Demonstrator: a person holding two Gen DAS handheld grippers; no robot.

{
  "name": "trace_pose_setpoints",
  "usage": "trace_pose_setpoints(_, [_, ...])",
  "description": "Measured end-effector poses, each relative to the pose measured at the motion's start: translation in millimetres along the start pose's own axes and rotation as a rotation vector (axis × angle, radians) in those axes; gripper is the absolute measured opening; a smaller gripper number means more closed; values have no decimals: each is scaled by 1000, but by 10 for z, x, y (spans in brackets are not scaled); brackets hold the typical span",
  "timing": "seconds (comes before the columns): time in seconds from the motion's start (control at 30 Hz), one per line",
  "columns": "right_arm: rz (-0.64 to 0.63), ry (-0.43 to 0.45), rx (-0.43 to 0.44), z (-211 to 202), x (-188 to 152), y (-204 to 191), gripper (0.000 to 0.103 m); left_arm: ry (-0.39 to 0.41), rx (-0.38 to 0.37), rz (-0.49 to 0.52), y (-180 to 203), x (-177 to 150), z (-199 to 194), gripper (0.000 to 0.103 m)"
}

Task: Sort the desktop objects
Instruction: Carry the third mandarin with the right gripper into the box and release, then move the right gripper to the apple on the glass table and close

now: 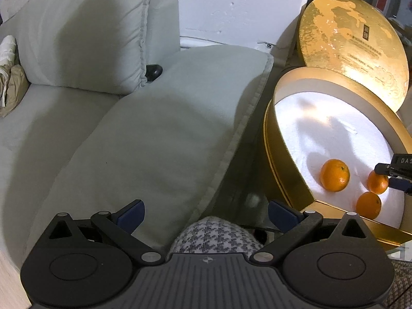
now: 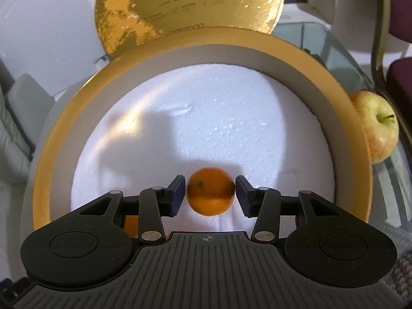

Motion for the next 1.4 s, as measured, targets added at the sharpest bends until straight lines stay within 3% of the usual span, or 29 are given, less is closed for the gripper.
trace_pose_setpoints(0.33, [71,61,48,-498,3,219,49,52,-14,53,139,-42,-316,102])
trace_pose_setpoints(0.6, [88,126,86,-1068,-151,527,51,81,-56,135,459,-128,-534,102])
trace_pose_setpoints(0.83, [134,169,67,-1407,-341,898,51,100,-88,222,791,-220,-667,102])
trace_pose_setpoints(1.1, [230,161,55,-1506,-523,1361,52,116,-110,320,1154,-307,-761,102])
trace_pose_setpoints(1.4, [293,163,101,-1502,-565,1570,56,121,-114,409,1507,-338,-767,102])
Point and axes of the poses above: each gripper's, at about its wrist camera, not at the fingertips, and z roughly the way its jaws point, y to its right, x to its top, the point moved 5 cm from there along z, roughly the way its jaws point, and after that the axes turned 6 degrees about y, right-handed, at the moved point
